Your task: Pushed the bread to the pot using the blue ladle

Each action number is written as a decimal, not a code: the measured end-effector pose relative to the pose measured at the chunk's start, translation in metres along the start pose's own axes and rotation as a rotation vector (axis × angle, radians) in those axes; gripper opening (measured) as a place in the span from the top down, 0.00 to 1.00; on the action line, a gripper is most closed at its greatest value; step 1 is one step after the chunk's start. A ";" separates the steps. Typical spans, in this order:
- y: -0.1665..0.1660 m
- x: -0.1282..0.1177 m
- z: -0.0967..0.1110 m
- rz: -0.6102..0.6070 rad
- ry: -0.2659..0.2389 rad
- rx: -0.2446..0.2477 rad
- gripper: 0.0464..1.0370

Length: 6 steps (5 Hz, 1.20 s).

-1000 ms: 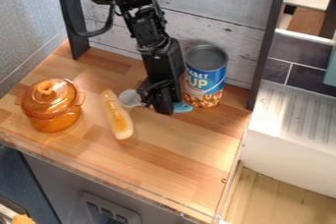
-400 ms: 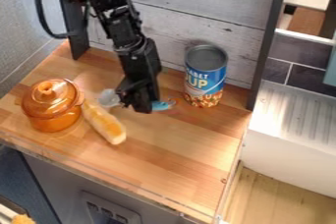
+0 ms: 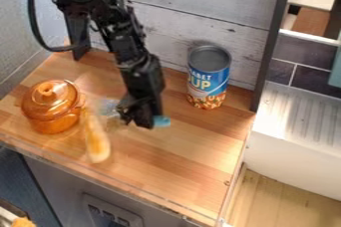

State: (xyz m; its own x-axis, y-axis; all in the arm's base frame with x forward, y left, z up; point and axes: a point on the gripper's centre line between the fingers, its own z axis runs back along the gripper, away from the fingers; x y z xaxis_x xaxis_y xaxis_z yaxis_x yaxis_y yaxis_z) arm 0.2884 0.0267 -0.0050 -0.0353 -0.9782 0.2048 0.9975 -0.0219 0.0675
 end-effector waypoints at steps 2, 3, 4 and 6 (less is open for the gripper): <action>-0.008 0.012 -0.019 -0.065 0.100 0.071 0.73; -0.006 0.010 -0.019 -0.049 0.112 0.086 0.67; -0.001 0.007 -0.017 -0.015 0.132 0.099 0.36; 0.000 0.006 -0.015 0.032 0.142 0.090 0.03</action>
